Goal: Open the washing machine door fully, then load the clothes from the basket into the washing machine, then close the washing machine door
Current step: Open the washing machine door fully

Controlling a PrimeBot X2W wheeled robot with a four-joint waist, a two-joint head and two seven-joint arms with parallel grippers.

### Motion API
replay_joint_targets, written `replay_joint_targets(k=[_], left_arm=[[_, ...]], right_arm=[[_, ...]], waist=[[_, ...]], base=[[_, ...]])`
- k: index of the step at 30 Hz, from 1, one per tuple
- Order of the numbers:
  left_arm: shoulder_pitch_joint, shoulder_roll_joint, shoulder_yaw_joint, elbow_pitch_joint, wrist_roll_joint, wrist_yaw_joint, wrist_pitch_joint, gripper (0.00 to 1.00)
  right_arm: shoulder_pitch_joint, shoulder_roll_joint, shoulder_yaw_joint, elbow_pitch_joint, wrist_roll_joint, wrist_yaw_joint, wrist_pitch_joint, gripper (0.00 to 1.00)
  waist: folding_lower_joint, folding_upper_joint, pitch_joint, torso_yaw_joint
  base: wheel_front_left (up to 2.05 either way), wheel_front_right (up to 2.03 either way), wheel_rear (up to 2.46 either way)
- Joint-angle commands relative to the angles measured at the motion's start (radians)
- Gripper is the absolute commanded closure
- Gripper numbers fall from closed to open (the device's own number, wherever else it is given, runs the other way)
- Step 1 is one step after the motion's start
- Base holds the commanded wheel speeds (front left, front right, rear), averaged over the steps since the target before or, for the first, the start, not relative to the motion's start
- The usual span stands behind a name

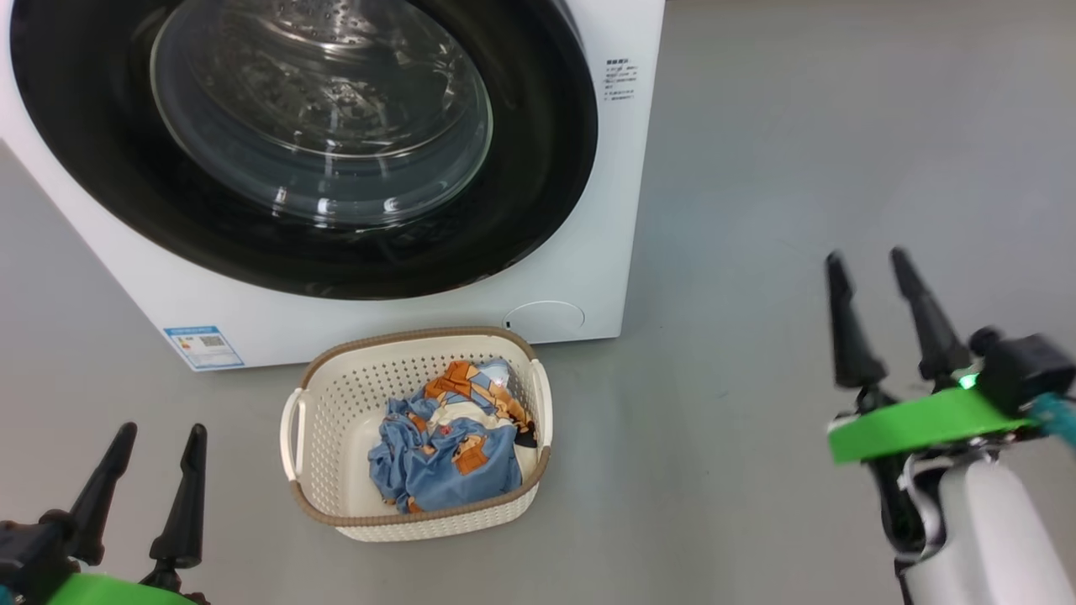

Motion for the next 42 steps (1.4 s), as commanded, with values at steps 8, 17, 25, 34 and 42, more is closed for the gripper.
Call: replay_joint_targets(k=[8, 17, 25, 34, 42], left_arm=[[-0.042, 0.033, 0.039, -0.030, -0.032, -0.002, -0.006, 0.00], [-0.057, 0.048, 0.027, -0.039, -0.050, -0.002, -0.006, 0.00], [-0.082, 0.065, 0.024, -0.045, -0.072, -0.002, -0.006, 0.00], [-0.105, 0.077, 0.014, -0.055, -0.097, -0.002, -0.006, 0.00], [-0.123, 0.088, 0.014, -0.062, -0.119, -0.002, -0.006, 0.00]], right_arm=[[-0.138, 0.000, -0.038, 0.051, 0.430, -0.001, -0.012, 0.00], [-0.250, 0.000, -0.051, 0.211, 0.861, -0.001, -0.012, 0.61], [-0.374, 0.000, -0.010, 0.332, 1.110, -0.001, -0.012, 1.00], [-0.525, 0.000, 0.055, 0.451, 1.203, -0.001, -0.012, 1.00], [-0.646, -0.001, 0.085, 0.520, 1.179, -0.001, 0.006, 1.00]], waist=[[0.0000, -0.0001, 0.028, 0.030], [0.0000, -0.0001, 0.063, 0.062], [0.0000, -0.0001, 0.112, 0.086], [0.0000, -0.0001, 0.178, 0.111], [0.0000, -0.0001, 0.224, 0.124]], base=[[0.00, 0.00, 0.00], [0.00, 0.00, 0.00], [0.00, 0.00, 0.00], [0.00, 0.00, 0.00], [0.00, 0.00, 0.00]])
